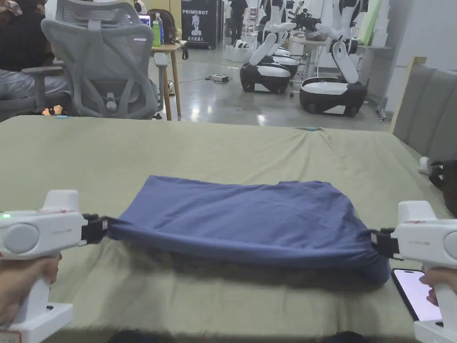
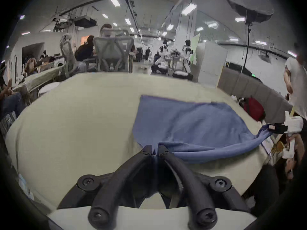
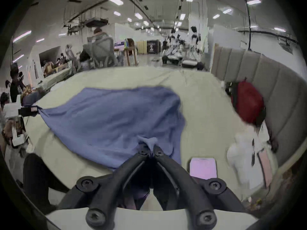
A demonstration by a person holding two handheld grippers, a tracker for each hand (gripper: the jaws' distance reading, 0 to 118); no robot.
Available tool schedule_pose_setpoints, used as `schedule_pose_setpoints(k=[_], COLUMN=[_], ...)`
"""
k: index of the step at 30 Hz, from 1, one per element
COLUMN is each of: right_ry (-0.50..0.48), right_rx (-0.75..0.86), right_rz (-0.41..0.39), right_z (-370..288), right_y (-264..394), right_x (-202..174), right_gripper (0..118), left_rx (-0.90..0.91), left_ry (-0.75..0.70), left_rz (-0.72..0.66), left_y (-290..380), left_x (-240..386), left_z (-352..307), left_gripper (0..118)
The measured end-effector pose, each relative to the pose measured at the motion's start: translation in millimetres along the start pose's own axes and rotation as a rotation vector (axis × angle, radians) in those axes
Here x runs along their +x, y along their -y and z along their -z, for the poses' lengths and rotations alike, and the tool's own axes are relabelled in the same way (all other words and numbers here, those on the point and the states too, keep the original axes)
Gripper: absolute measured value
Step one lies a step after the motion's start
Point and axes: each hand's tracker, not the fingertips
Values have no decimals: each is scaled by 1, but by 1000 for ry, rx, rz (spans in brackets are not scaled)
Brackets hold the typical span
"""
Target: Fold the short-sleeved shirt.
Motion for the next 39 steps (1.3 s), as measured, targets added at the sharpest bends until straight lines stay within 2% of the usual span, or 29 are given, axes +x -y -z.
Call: schedule_pose_setpoints(k=[4, 6, 9, 12, 13, 14, 15, 16, 17, 18, 19, 21, 22, 23, 24, 25, 26, 28, 35, 38, 39], right_ry=[1, 26, 6, 1, -1, -1, 13, 18, 10, 4, -12, -2, 25, 42, 51, 54, 64, 96, 99, 103, 99], right_rx=[-104, -161, -234, -204, -205, -198, -176, -151, -116, -64, 41, 76, 89, 101, 122, 128, 132, 146, 99, 89, 87], right_rz=[-8, -9, -15, -18, -8, 8, 20, 23, 26, 32, 38, 73, 86, 82, 77, 65, 53, 46, 63, 71, 76], right_z=[21, 41, 54, 55, 54, 52, 47, 41, 30, 22, 7, -9, -17, -24, -30, -38, -41, -45, -21, -20, -20], right_y=[29, 38, 53, 58, 57, 53, 50, 44, 41, 36, 30, 21, 17, 15, 14, 9, 9, 11, 11, 13, 13], right_x=[-6, 4, 6, 8, 11, 12, 12, 13, 11, 11, 14, 12, 11, 10, 9, -4, -8, -17, -8, -5, -3], right_gripper=[1, 1, 1, 2, 5, 16, 51, 88, 118, 113, 109, 109, 102, 87, 52, 18, 0, 0, 0, 0, 0], left_rx=[-68, -92, -114, -98, -91, -90, -91, -90, -78, -14, 37, 41, 40, 56, 97, 110, 102, 78, 58, 55, 57], left_ry=[-35, -38, -33, -29, -27, -35, -49, -70, -83, -75, -73, -55, -75, -82, -86, -105, -123, -156, -129, -113, -109], left_rz=[28, 10, -16, -49, -57, -59, -56, -43, -41, -53, -70, -78, -81, -72, -39, -10, 16, 28, 13, 7, 6], left_y=[37, 45, 56, 59, 58, 55, 53, 48, 45, 40, 33, 23, 17, 15, 13, 10, 9, 12, 20, 23, 24], left_x=[9, 4, 5, 9, 9, 11, 14, 15, 16, 15, 11, 7, 7, 8, 8, 9, 10, 6, 12, 14, 16], left_z=[3, 8, 6, -1, -2, -4, -9, -13, -17, -28, -33, -44, -49, -51, -55, -57, -57, -46, -34, -29, -30], left_gripper=[4, 5, 5, 6, 11, 26, 66, 99, 118, 109, 109, 117, 110, 92, 46, 9, 0, 0, 0, 6, 16])
